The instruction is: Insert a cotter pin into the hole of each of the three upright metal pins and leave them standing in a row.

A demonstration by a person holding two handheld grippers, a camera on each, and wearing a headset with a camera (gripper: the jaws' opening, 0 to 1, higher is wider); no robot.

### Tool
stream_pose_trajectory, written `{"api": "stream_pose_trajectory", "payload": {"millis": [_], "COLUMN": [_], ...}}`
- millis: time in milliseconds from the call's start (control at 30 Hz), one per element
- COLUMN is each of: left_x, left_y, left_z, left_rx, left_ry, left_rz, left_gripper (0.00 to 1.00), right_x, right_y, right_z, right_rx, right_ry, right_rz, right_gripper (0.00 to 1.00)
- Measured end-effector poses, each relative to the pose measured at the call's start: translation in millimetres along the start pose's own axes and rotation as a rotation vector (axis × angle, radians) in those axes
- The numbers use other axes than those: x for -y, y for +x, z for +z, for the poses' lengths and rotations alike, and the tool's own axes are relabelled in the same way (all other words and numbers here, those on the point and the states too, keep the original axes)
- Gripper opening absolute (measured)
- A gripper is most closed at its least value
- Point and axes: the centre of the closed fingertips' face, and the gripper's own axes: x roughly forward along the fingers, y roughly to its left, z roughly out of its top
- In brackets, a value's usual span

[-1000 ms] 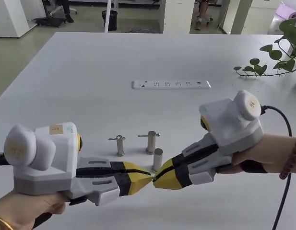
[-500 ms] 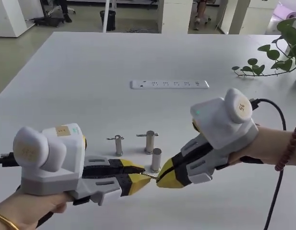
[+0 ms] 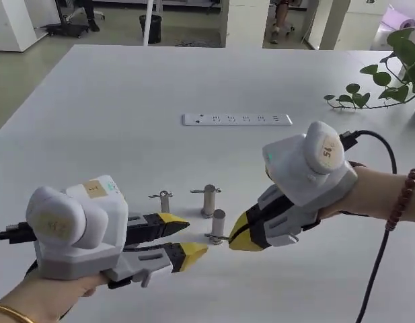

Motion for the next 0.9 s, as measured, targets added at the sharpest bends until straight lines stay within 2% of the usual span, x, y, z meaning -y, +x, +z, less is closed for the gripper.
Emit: {"api": "stream_pose_trajectory", "payload": {"millis": [267, 400, 467, 700, 900], "left_x": [-12.8, -15.1, -16.7, -19.5, -21.9], "left_y": [9.7, 17.0, 20.3, 30.9, 42.2], "left_z": [-10.9, -13.7, -15.3, -14.5, -16.5], "left_rx": [-0.052, -0.058, -0.067, -0.06, -0.061], "left_ry": [0.016, -0.003, -0.014, -0.044, -0.056], "left_rz": [0.08, 0.102, 0.121, 0.156, 0.168], "left_gripper": [0.28, 0.28, 0.28, 0.27, 0.27], "right_x": [12.9, 21.2, 23.0, 39.4, 45.1], "right_y": [-3.5, -5.9, -6.6, -10.6, -10.2], "right_z": [-14.7, -25.9, -28.3, -40.3, -41.3], "right_rx": [-0.078, -0.137, -0.147, -0.206, -0.219], "right_ry": [-0.026, -0.041, -0.043, -0.045, -0.058], "right_rz": [-0.049, -0.078, -0.083, -0.127, -0.135], "right_gripper": [0.0, 0.0, 0.0, 0.0, 0.0]}}
